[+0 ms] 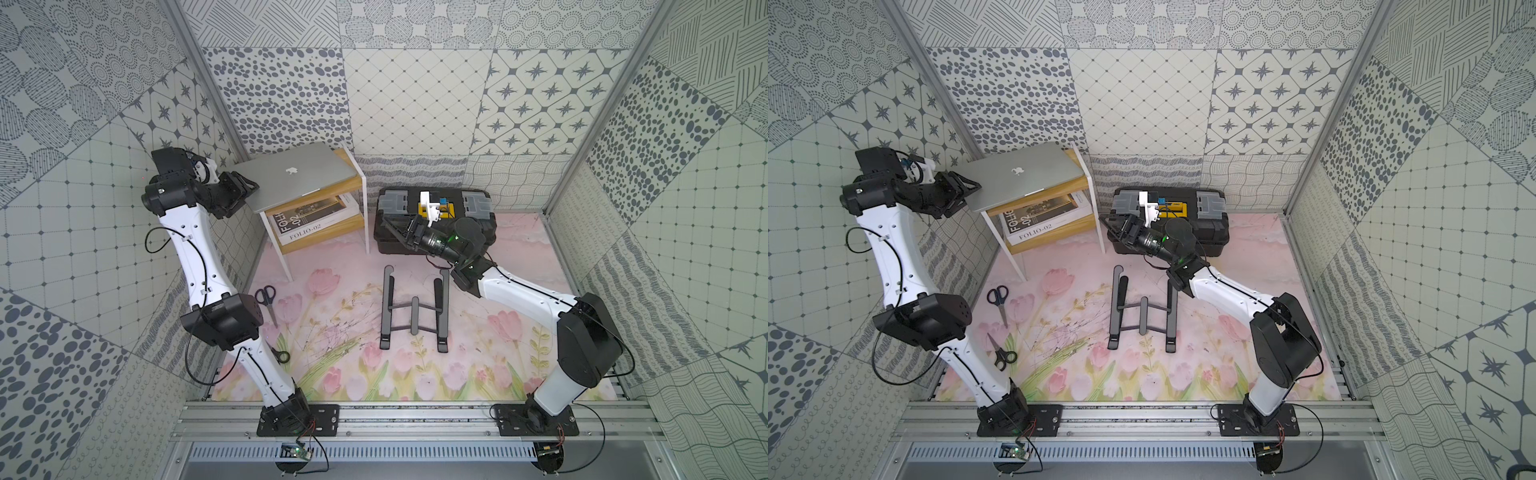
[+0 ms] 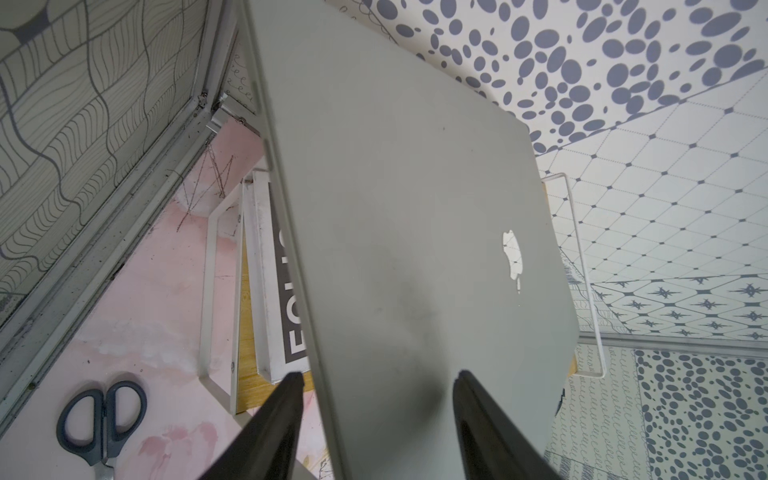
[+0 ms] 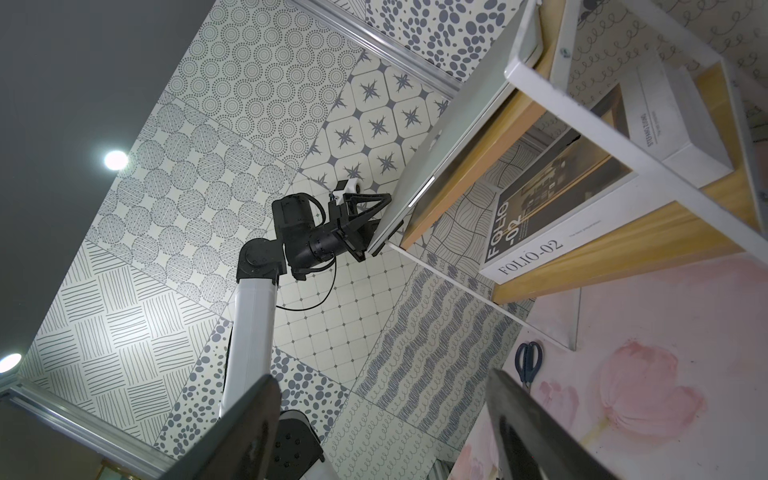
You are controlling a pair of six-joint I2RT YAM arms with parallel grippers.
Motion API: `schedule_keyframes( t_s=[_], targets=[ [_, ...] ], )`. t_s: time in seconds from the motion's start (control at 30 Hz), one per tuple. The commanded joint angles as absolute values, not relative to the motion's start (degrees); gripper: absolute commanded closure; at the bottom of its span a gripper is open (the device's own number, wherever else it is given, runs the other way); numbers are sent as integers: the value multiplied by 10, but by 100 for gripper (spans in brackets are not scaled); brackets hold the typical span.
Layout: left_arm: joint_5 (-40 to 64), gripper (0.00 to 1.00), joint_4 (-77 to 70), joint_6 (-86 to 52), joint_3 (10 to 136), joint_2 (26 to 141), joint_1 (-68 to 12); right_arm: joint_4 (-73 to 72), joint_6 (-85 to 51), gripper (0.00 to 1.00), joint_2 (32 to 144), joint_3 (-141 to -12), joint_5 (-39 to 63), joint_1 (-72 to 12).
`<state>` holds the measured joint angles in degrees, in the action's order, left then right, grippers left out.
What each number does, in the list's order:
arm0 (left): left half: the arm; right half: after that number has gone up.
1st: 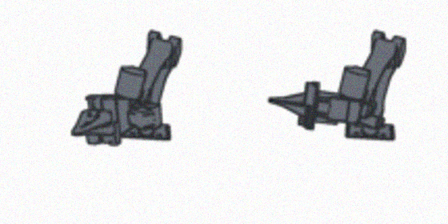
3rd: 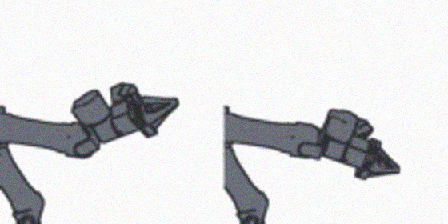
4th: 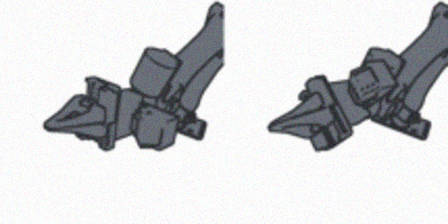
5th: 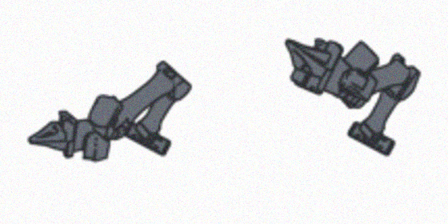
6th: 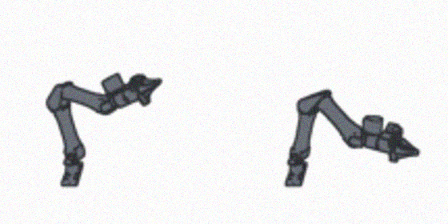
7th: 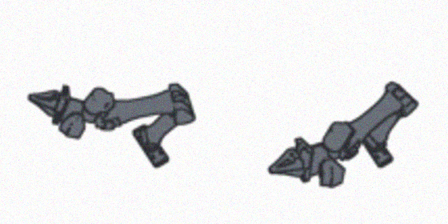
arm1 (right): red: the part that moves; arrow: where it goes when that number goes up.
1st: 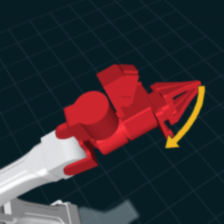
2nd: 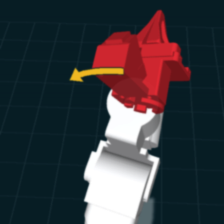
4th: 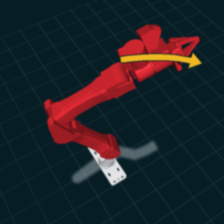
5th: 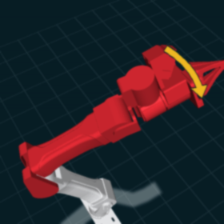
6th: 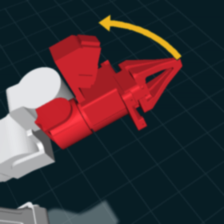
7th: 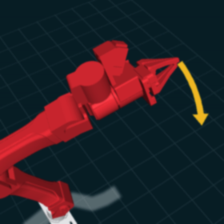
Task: Close the laptop lid and set it aside
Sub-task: Place the laptop on the shelf, then reset both arms
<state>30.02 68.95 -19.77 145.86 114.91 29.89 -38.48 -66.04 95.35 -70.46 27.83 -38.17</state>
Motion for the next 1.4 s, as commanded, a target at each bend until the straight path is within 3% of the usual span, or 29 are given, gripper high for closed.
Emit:
schedule_keyframes(
  t_s=[0.0, 0.07, 0.17, 0.27, 0.63, 0.87, 1.03, 1.27, 1.37],
  targets=[
    [279, 35, 710, -167, 1467, 1146, 293, -372, -630, 16, 928, -708, 270, -384],
    [278, 31, 709, -167, 1467, 1144, 293, -361, -621, 15, 924, -708, 269, -384],
    [267, 10, 704, -165, 1466, 1135, 293, -343, -609, 13, 914, -705, 262, -383],
    [261, 4, 699, -166, 1466, 1124, 293, -332, -601, 7, 905, -699, 255, -380],
    [204, 1, 723, -149, 1460, 1086, 293, -275, -558, 3, 861, -693, 236, -380],
    [199, 1, 685, -166, 1378, 968, 291, -64, -422, 3, 794, -730, 137, -379],
    [208, 1, 560, -190, 1178, 781, 268, 93, -297, 3, 727, -756, 4, -375],
    [324, 1, 215, -222, 696, 442, 255, 131, -122, 3, 592, -677, -134, -374],
    [300, 1, 188, -198, 577, 357, 251, 135, -60, 3, 534, -620, -210, -374]
  ],
)
